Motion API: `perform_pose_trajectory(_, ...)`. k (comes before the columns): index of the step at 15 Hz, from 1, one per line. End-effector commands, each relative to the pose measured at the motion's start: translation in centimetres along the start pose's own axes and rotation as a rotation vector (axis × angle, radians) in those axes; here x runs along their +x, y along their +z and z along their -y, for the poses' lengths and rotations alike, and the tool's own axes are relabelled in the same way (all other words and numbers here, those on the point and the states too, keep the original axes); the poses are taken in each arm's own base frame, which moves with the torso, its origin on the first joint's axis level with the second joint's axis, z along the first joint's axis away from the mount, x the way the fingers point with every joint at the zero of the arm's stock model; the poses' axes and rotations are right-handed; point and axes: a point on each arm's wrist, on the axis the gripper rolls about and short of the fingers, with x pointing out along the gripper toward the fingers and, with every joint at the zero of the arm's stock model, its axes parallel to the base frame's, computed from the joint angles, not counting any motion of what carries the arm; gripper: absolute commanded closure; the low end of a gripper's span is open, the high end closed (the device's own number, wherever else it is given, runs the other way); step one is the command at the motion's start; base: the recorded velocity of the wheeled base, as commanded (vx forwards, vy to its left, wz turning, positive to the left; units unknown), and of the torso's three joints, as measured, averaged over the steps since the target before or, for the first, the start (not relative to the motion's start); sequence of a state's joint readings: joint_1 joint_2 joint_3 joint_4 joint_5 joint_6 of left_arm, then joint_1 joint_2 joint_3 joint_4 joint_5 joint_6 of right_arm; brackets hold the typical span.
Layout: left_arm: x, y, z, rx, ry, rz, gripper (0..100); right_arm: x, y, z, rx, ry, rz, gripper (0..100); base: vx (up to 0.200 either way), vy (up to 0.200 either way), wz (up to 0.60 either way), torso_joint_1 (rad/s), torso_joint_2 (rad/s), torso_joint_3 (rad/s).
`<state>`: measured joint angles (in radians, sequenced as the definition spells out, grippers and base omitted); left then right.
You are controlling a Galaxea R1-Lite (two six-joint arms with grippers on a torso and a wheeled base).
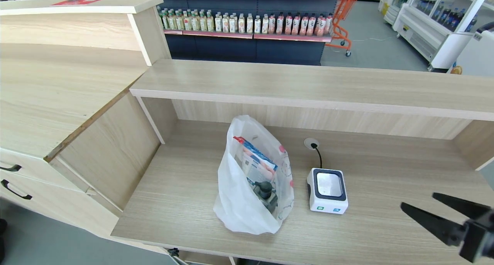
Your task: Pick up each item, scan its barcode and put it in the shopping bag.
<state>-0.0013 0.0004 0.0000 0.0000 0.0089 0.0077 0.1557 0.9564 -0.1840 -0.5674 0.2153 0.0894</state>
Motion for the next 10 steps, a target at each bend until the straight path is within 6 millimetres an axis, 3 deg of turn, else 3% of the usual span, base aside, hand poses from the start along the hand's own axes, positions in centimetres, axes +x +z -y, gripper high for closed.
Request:
perform_pose_trajectory(1, 0.0, 0.0, 0.0, 0.0, 0.0, 0.0, 0, -7.3, -6.0, -0.5, -0.075, -0.256, 0.137, 0, 0.0, 0.0, 0.0, 0.0, 0.0, 0.0)
perform_pose_trajectory(3, 0.0, 0.0, 0.0, 0.0, 0.0, 0.0, 0, -9.8, -10.2, -0.7, -0.08, -0.472, 0.073, 0, 0.0, 0.0, 0.0, 0.0, 0.0, 0.0)
perform_pose_trajectory(6, 0.0, 0.0, 0.0, 0.0, 0.0, 0.0, 0, -10.7, -10.9, -1.0, -0.065, -0.462, 0.184, 0, 0.0, 0.0, 0.0, 0.0, 0.0, 0.0)
perform_pose_trajectory(10, 0.0, 0.0, 0.0, 0.0, 0.002, 0.0, 0, -10.7, -10.9, -1.0, -0.038, -0.462, 0.194, 0, 0.0, 0.0, 0.0, 0.0, 0.0, 0.0)
